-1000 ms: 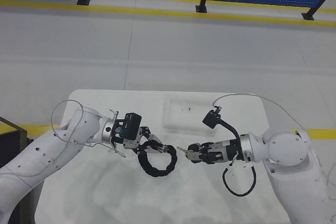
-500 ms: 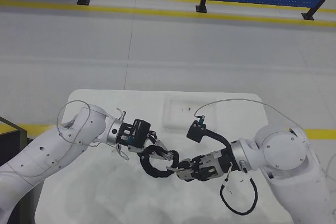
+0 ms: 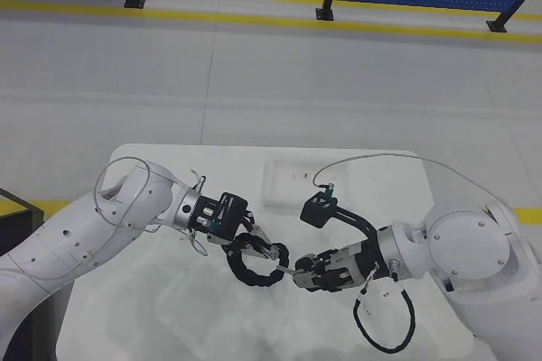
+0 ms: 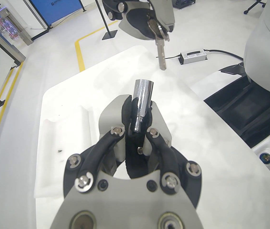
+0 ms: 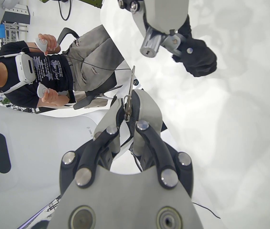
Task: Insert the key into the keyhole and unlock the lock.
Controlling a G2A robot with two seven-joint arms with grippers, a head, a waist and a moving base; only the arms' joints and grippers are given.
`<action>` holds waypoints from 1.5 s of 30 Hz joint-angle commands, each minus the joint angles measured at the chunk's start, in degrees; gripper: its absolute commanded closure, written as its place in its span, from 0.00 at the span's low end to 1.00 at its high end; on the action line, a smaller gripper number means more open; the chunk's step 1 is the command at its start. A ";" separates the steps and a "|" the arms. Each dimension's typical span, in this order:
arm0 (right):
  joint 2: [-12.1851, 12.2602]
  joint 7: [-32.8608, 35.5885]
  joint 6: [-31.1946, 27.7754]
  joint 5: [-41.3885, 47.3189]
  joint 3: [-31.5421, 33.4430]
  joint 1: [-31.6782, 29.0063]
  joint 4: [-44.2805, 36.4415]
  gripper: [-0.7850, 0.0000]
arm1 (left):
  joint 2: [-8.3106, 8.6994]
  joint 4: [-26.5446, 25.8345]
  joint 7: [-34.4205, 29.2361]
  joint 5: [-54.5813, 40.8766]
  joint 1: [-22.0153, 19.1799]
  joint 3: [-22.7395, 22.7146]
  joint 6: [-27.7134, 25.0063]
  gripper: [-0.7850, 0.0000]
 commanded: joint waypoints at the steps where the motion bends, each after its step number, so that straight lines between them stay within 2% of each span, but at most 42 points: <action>1: 0.27 -0.52 0.51 0.25 0.25 -0.01 -0.07 1.00 | 0.04 0.00 0.00 0.25 -0.05 0.00 0.00 1.00; 17: 1.67 -3.75 3.57 1.31 -1.15 0.58 -0.02 1.00 | -0.23 0.44 0.00 -0.77 -0.20 0.00 0.00 1.00; 45: 2.88 -6.99 4.59 0.41 -3.13 1.21 -0.11 1.00 | -0.04 -0.06 0.00 -0.76 -0.03 0.00 0.00 1.00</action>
